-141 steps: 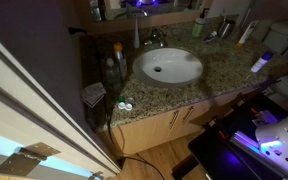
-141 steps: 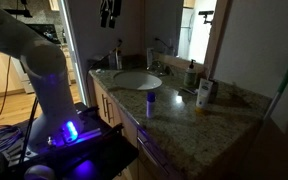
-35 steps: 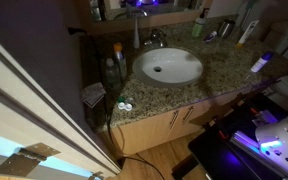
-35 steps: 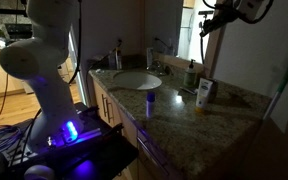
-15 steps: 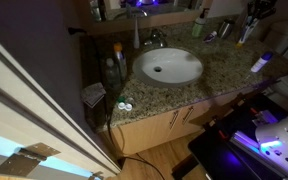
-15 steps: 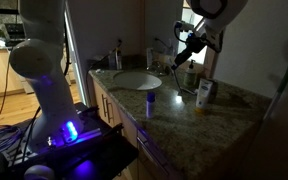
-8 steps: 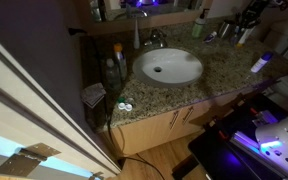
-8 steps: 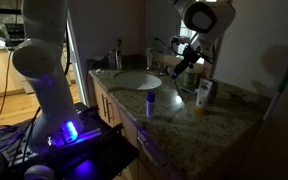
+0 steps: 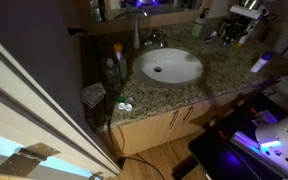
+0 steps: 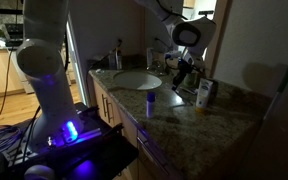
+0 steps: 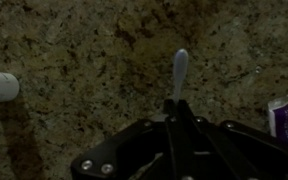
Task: Take the toothbrush from the cup and put it on the counter
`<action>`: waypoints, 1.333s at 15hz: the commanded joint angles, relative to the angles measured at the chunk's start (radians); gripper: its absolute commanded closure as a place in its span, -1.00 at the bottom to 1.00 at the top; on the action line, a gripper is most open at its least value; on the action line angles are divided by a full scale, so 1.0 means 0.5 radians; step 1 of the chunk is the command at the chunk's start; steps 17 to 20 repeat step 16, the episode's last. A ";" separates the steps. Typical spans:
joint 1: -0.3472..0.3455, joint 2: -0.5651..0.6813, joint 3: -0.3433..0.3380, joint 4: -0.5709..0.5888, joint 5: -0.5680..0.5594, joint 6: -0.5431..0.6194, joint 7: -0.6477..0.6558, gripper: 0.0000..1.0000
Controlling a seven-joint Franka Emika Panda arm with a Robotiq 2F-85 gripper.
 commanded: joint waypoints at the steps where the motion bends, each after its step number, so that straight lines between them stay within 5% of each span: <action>1: 0.016 0.044 0.005 -0.083 -0.076 0.118 0.047 0.97; 5: 0.006 0.076 0.003 -0.098 -0.089 0.107 0.056 0.97; 6: 0.003 0.064 -0.003 -0.100 -0.094 0.076 0.062 0.86; 7: -0.010 0.043 -0.004 -0.093 -0.087 0.009 0.051 0.36; 9: -0.023 -0.099 -0.028 -0.133 -0.111 -0.035 0.002 0.28; 14: -0.075 -0.508 -0.087 -0.160 -0.225 -0.334 -0.224 -0.42; 15: -0.055 -0.324 -0.067 -0.072 -0.192 -0.212 -0.110 -0.04; 16: -0.072 -0.409 -0.073 -0.073 -0.199 -0.294 -0.144 -0.20; 20: -0.072 -0.409 -0.073 -0.073 -0.199 -0.294 -0.144 -0.20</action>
